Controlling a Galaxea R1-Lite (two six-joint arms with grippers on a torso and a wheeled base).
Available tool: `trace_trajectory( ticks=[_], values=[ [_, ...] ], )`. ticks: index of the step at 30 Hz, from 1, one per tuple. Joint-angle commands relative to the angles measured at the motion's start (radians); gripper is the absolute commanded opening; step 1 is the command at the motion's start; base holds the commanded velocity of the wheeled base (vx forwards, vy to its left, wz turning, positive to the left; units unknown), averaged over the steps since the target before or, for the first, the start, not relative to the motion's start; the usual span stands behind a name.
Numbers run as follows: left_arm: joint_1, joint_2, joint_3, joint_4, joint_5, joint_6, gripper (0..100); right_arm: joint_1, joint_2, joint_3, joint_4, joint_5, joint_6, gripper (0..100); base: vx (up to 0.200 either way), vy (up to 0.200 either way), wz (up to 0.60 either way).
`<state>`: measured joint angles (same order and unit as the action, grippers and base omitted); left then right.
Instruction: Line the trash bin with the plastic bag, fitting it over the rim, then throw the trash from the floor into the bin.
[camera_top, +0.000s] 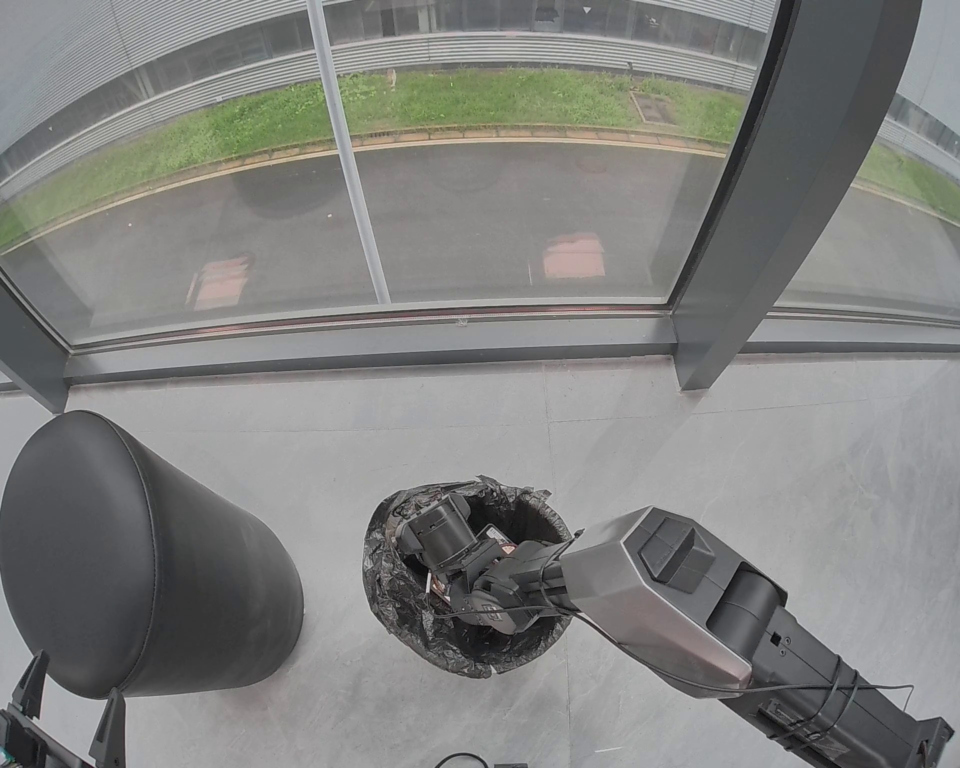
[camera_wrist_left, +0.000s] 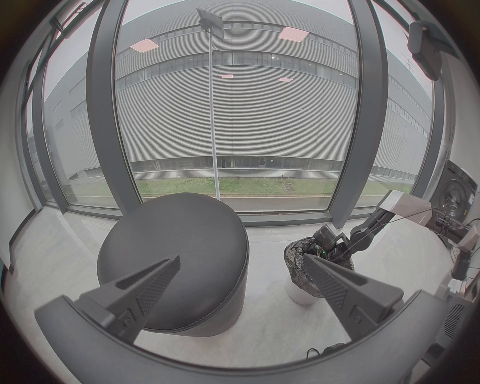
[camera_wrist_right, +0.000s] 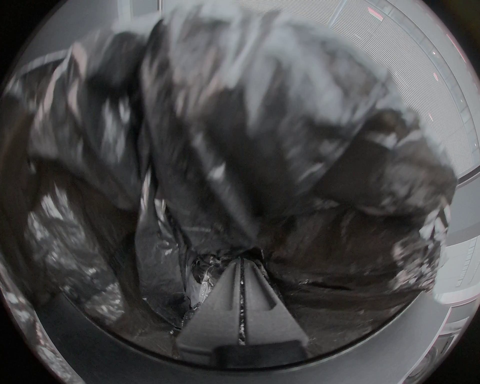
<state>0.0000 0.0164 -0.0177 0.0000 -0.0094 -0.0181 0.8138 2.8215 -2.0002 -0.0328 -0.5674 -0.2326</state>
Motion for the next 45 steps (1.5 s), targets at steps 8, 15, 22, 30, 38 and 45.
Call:
trace_trajectory(
  ticks=[8, 15, 22, 30, 38, 45],
  values=[
    [0.0, -0.015, 0.018, 0.0, 0.0, 0.0, 100, -0.028, 0.088, 0.0, -0.038, 0.003, -0.001, 0, 0.0, 0.0, 0.0],
    [0.0, -0.015, 0.018, 0.0, 0.0, 0.0, 100, -0.041, 0.093, 0.0, -0.053, 0.001, -0.001, 0, 0.0, 0.0, 0.0],
    [0.0, -0.015, 0.018, 0.0, 0.0, 0.0, 100, -0.039, 0.055, 0.0, -0.052, 0.0, -0.002, 0, 0.0, 0.0, 0.0],
    [0.0, -0.015, 0.018, 0.0, 0.0, 0.0, 100, -0.016, -0.039, 0.0, -0.021, -0.003, -0.008, 0, 0.0, 0.0, 0.0],
    [0.0, -0.015, 0.018, 0.0, 0.0, 0.0, 100, -0.008, -0.083, 0.0, 0.008, -0.005, -0.01, 0, 0.0, 0.0, 0.0],
    [0.0, -0.015, 0.018, 0.0, 0.0, 0.0, 100, 0.002, -0.134, 0.0, 0.01, -0.019, -0.011, 0, 0.0, 0.0, 0.0]
  ],
)
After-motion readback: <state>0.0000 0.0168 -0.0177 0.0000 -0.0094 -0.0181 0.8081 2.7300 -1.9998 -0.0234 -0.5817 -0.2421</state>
